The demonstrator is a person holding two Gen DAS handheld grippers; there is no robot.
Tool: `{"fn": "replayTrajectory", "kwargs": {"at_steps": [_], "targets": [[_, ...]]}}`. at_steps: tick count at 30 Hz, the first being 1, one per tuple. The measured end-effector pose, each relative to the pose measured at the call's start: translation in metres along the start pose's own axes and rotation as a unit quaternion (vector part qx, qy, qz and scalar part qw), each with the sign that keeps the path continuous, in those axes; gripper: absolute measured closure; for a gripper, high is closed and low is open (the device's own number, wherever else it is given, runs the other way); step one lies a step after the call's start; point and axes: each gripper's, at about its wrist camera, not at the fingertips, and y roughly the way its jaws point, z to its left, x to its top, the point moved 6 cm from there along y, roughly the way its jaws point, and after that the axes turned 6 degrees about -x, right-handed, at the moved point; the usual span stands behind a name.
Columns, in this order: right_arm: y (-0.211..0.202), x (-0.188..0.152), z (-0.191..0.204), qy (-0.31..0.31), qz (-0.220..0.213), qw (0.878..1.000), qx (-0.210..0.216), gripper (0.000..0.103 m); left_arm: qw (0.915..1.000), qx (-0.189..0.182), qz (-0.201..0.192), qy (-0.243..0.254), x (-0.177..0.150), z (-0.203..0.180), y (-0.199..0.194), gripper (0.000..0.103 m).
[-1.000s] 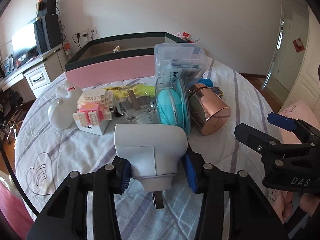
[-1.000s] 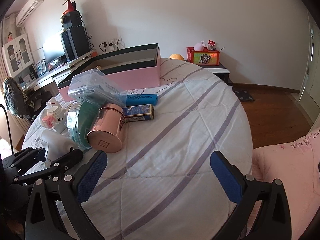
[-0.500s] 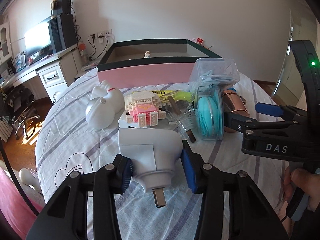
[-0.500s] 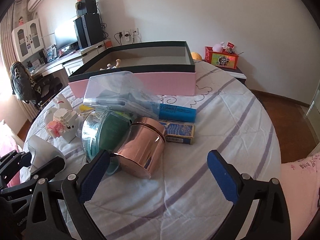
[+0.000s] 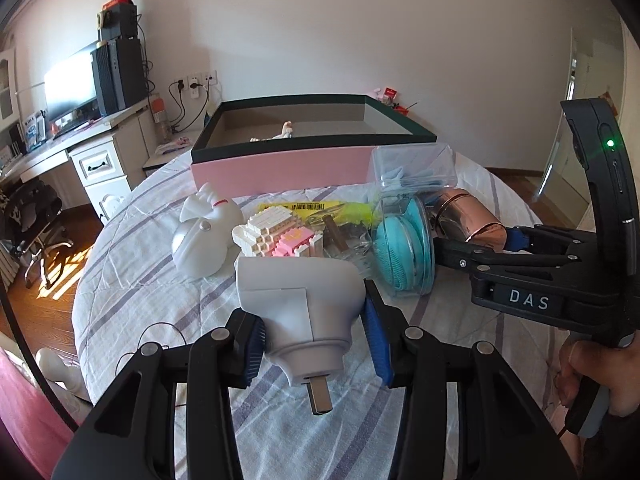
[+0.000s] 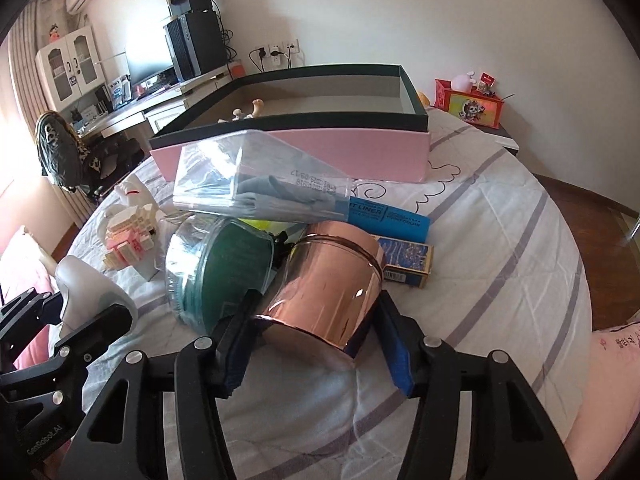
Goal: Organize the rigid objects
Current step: 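Lower the plug adapter and rose-gold cup into the pink box and release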
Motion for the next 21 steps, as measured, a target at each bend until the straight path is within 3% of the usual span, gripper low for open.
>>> {"fn": "replayTrajectory", "kwargs": {"at_steps": [7, 14, 21], "targets": [[-0.038, 0.015, 0.005, -0.007, -0.047, 0.999, 0.010, 0.046, 0.9996, -0.019, -0.022, 0.006, 0.027, -0.002, -0.010, 0.059], [-0.050, 0.046, 0.008, -0.021, -0.077, 0.997, 0.020, 0.046, 0.9979, -0.041, -0.045, 0.023, 0.070, -0.008, -0.012, 0.059], [-0.035, 0.098, 0.014, -0.043, -0.094, 0.994, 0.030, 0.046, 0.9967, -0.006, -0.065, 0.048, 0.138, 0.013, 0.015, 0.059]]}}
